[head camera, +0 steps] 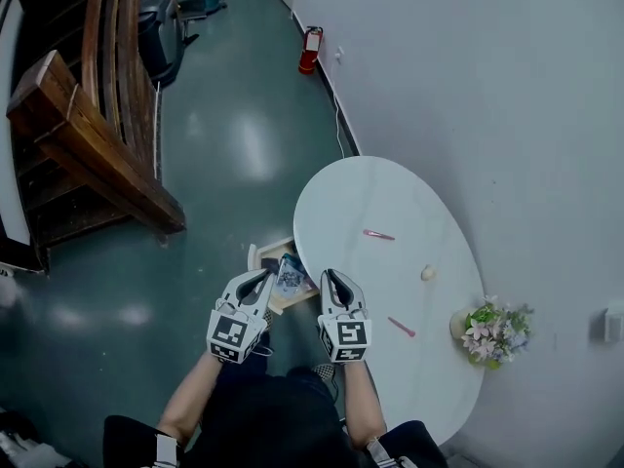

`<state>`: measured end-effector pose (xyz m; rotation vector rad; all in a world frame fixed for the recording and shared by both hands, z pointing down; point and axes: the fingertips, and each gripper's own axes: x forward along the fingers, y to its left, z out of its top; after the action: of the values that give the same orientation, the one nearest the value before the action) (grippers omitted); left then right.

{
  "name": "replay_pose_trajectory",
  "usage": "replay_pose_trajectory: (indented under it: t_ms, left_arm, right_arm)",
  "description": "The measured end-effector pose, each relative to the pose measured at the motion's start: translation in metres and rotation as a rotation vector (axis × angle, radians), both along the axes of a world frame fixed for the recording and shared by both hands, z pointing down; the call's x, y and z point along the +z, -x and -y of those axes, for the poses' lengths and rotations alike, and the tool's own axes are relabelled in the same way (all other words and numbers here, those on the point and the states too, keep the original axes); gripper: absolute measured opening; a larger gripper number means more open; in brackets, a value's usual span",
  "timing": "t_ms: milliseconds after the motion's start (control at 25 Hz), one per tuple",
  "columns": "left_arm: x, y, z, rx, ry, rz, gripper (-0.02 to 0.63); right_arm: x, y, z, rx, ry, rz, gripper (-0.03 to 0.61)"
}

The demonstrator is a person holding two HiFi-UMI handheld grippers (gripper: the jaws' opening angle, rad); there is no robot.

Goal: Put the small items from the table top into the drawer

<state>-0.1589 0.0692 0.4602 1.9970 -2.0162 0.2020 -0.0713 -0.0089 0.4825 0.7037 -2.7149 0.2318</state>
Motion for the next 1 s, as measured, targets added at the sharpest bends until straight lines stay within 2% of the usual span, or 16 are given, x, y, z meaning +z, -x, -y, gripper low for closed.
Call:
replay_pose_trajectory:
  t_ms: [280, 520, 760, 1000]
  left_arm:
    - [-0.026, -0.051, 0.016, 0.117, -0.034, 0.026, 0.020]
    - [-0.043, -0.095, 0.032, 0.216, -0.069, 0.044, 0.020]
    - [-0.053, -0.121, 0.038, 0.269, -0.105, 0.032, 0.020]
    - [-0.049, -0.131, 0.041, 0.294, -0.097, 0.028, 0.020]
  right_arm:
    - [-0.043, -0.064, 0.006, 0.118, -0.060, 0.065, 0.040]
    - [-0.054, -0.118, 0.007, 0.208, -0.104, 0.075, 0.040]
    - [-0.059, -0.152, 0.002, 0.277, -0.107, 0.082, 0.040]
    - [-0.058, -0.161, 0.002, 0.286, -0.109, 0.081, 0.040]
